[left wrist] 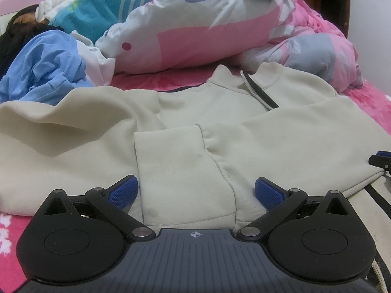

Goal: Fold clothes

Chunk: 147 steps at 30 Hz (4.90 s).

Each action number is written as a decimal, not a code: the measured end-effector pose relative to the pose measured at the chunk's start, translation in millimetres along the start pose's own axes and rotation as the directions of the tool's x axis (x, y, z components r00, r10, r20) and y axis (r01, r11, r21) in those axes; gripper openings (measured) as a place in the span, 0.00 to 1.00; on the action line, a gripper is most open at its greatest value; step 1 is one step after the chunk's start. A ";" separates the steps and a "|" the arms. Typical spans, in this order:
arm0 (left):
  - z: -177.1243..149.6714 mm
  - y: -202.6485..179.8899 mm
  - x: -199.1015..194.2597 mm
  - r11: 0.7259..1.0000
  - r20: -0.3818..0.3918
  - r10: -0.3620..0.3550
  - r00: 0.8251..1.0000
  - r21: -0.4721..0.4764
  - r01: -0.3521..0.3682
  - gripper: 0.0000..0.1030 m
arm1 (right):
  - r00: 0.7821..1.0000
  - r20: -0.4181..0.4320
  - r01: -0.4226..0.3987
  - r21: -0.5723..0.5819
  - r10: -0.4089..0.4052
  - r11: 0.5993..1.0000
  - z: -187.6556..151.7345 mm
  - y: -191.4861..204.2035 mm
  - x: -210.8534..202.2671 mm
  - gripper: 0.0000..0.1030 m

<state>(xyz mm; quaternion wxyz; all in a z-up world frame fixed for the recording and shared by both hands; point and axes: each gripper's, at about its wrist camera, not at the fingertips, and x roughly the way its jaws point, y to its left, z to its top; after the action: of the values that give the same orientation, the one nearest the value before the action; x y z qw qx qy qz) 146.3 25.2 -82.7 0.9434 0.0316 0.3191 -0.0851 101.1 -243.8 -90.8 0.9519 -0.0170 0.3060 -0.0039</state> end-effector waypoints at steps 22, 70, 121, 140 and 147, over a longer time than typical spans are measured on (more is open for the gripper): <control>1.8 3.4 -5.5 1.000 0.019 -0.016 1.000 -0.020 0.016 1.00 | 0.995 0.085 -0.051 -0.037 0.054 0.998 37.9 41.2 -23.6 0.31; -55.8 233.8 -69.2 0.444 0.052 0.562 0.826 -0.861 -0.248 0.03 | 0.997 -0.013 -0.070 -0.013 0.070 0.997 15.4 46.4 22.7 0.37; -25.5 144.1 -74.6 0.958 0.363 -0.073 0.929 -0.234 0.167 0.29 | 0.902 0.064 -0.364 -0.415 0.426 0.834 71.9 164.4 -32.3 0.41; -41.4 91.9 -75.9 0.968 0.320 -0.250 0.914 0.105 0.228 0.50 | 0.934 0.284 -0.196 -0.090 0.214 0.976 99.7 90.7 -40.4 0.20; -42.5 84.5 -73.3 0.973 0.302 -0.218 0.928 0.134 0.186 0.50 | 0.961 0.085 -0.268 0.505 0.262 0.820 32.0 -17.6 0.7 0.25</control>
<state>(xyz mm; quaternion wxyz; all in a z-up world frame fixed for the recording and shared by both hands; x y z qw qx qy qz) 78.9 123.5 -71.5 0.9654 0.0332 0.1615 -0.2021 120.4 -260.5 -64.7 0.9149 0.2793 0.2877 0.0473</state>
